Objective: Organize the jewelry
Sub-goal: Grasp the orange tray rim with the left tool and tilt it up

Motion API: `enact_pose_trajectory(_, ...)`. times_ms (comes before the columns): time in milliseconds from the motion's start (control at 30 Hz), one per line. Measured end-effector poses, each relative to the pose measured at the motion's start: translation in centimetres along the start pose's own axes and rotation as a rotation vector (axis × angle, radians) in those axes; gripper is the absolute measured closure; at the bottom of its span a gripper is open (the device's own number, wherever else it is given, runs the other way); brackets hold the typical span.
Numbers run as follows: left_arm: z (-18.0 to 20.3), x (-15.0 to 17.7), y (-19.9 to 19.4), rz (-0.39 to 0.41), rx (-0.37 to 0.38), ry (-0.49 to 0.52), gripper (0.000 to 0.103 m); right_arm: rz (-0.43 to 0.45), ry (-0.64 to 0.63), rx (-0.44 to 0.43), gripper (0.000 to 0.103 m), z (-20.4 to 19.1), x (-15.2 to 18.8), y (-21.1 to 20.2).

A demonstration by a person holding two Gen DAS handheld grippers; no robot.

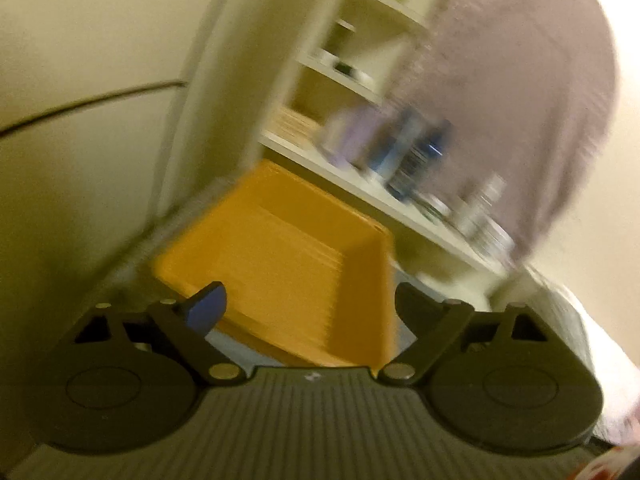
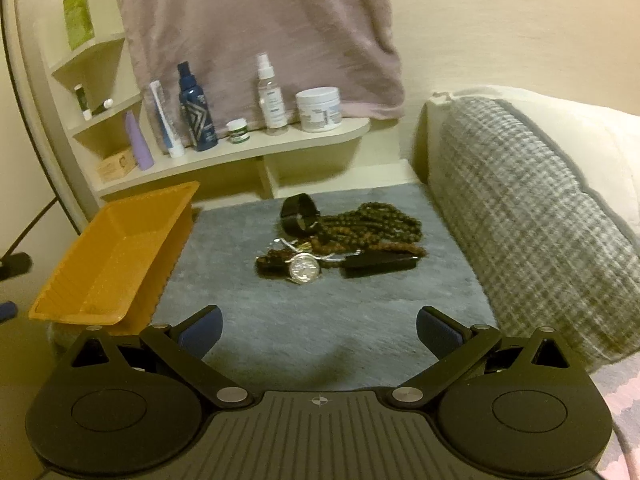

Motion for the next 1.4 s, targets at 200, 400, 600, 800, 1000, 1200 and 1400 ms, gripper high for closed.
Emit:
enact_pose_trajectory(200,-5.4,-1.7,1.5,0.053,-0.102,-0.048,0.024,-0.010,-0.030,-0.009,0.000,-1.6,-0.8,1.7)
enact_pose_trajectory(400,-9.2,-0.8,4.5,0.032,-0.108,-0.105,0.039,-0.032,-0.057,0.003,0.000,-2.8,-1.3,3.5)
enact_pose_trajectory(600,-10.9,0.0,6.5,0.023,-0.066,-0.176,0.057,-0.071,-0.068,0.028,0.000,-3.4,-0.8,5.2)
enact_pose_trajectory(800,-11.0,0.3,7.8,0.013,-0.040,-0.205,0.072,-0.077,-0.085,0.043,0.000,-4.0,-1.0,5.9)
enact_pose_trajectory(1000,-10.7,0.0,8.0,0.015,-0.023,-0.213,0.085,-0.073,-0.095,0.043,0.000,-4.6,-1.4,6.2)
enact_pose_trajectory(1200,-10.0,-0.2,7.8,0.006,-0.045,-0.167,0.092,-0.073,-0.087,0.041,0.000,-4.5,-1.3,6.3)
enact_pose_trajectory(1400,-8.0,-0.9,7.4,-0.013,-0.077,-0.024,0.094,-0.068,-0.070,0.042,0.001,-3.8,-1.1,6.5)
Point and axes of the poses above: each gripper's, at about its wrist camera, not at the fingertips, and y roughly the way its jaws point, z to its right, x to its underside, the point moved 4 cm from there along y, roughly the way its jaws point, and after that the axes turned 6 degrees about x, right-handed, at the moved point
